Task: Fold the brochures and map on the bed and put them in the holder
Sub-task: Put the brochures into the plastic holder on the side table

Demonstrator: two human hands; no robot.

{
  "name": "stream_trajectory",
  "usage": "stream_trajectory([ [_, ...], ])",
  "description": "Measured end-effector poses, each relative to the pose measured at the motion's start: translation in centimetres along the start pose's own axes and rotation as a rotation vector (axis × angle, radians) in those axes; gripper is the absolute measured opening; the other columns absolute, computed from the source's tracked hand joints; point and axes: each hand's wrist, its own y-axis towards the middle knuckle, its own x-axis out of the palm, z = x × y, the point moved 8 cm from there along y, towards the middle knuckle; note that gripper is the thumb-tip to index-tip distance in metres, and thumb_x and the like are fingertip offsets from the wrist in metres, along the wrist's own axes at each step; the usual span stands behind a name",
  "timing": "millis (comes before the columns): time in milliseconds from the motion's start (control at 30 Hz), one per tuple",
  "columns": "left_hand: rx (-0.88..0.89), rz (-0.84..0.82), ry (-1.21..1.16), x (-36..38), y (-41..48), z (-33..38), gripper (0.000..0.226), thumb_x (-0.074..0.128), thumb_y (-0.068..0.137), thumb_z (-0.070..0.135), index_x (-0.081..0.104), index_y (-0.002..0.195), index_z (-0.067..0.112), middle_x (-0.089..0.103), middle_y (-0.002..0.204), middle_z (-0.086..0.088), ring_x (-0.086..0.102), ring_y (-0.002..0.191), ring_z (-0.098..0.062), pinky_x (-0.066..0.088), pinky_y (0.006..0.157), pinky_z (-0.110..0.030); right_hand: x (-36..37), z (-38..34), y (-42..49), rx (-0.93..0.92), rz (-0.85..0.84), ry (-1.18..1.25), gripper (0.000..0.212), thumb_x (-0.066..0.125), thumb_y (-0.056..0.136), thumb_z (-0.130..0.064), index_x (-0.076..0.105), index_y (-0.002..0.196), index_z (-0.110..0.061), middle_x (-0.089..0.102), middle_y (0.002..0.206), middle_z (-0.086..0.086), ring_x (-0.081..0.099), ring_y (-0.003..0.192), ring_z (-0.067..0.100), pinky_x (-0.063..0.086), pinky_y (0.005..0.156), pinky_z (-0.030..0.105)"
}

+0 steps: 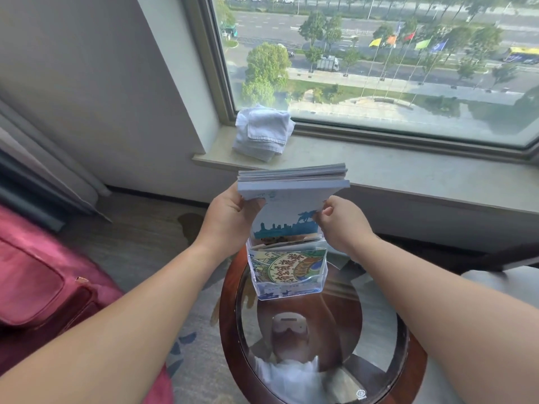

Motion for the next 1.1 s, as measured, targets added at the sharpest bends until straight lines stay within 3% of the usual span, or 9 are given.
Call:
stream_trajectory([
  [100,0.027,0.015,0.031,0.0,-0.2,-0.3,0.036,0.058,0.096,0.023,0.062,0.097,0.059,0.067,0.103,0.032,0.058,0.102,0.011,0.047,0.079,-0.006,0.8,0.2,0.2,-0.002,0.020,-0.048,0.009,0.057,0.096,-0.018,0.055,0.086,-0.020,0.060,0.089,0.002,0.054,0.080,0.023,0.034,0.054,0.026],
  [233,-0.008,0.075,0.110,-0.1,0.2,-1.9,0.032,0.061,0.094,0.025,0.056,0.093,0.057,0.065,0.112,0.010,0.057,0.107,-0.010,0.048,0.085,-0.026,1.6,0.7,0.7,0.013,0.028,-0.076,0.010,0.054,0.095,-0.018,0.059,0.086,-0.020,0.060,0.086,0.001,0.053,0.077,0.023,0.029,0.049,0.024],
  [400,-0.104,0.041,0.109,0.2,0.2,-4.1,0.025,0.062,0.094,0.019,0.060,0.107,0.041,0.065,0.110,0.013,0.058,0.103,-0.007,0.044,0.075,-0.015,2.6,1.7,0.8,0.038,-0.035,-0.109,0.017,0.053,0.094,-0.020,0.069,0.098,-0.018,0.068,0.094,0.003,0.056,0.079,0.025,0.033,0.050,0.026],
  [500,-0.128,0.040,0.110,0.5,0.3,-4.7,0.027,0.062,0.094,0.017,0.062,0.105,0.042,0.066,0.112,0.008,0.058,0.105,-0.015,0.049,0.080,-0.024,3.1,2.2,0.4,0.056,-0.056,-0.082,0.017,0.052,0.093,-0.024,0.068,0.096,-0.020,0.068,0.090,0.002,0.058,0.079,0.025,0.036,0.056,0.030],
  [600,-0.060,0.046,0.204,1.0,0.6,-4.0,0.041,0.064,0.092,0.012,0.064,0.090,0.053,0.062,0.109,0.001,0.054,0.106,-0.021,0.050,0.087,-0.037,2.6,2.1,-0.1,0.068,0.006,-0.023,0.012,0.055,0.092,-0.031,0.059,0.090,-0.020,0.064,0.086,-0.004,0.058,0.081,0.022,0.038,0.063,0.032],
  [733,-0.053,0.060,0.341,1.7,0.4,-4.3,0.021,0.063,0.092,0.015,0.073,0.106,0.026,0.051,0.103,-0.002,0.048,0.104,-0.021,0.047,0.087,-0.035,1.7,1.1,-0.8,0.016,0.073,0.041,0.018,0.058,0.091,-0.030,0.065,0.093,-0.014,0.069,0.088,0.002,0.061,0.083,0.026,0.047,0.069,0.038],
  [900,-0.054,0.170,0.309,0.7,-0.3,-3.4,0.018,0.059,0.090,0.019,0.059,0.104,0.030,0.060,0.094,0.005,0.056,0.087,-0.017,0.048,0.067,-0.032,1.1,0.9,-1.1,0.001,0.107,0.024,0.015,0.058,0.095,-0.031,0.067,0.099,-0.021,0.068,0.092,-0.005,0.059,0.085,0.020,0.041,0.067,0.033],
  [1100,-0.065,0.145,0.493,0.9,-1.1,-4.0,0.021,0.056,0.093,0.022,0.057,0.114,0.023,0.058,0.103,0.003,0.057,0.092,-0.021,0.051,0.072,-0.038,1.0,1.3,-1.5,0.027,0.127,-0.024,0.015,0.059,0.095,-0.034,0.063,0.099,-0.020,0.065,0.091,-0.006,0.055,0.083,0.016,0.037,0.067,0.030],
])
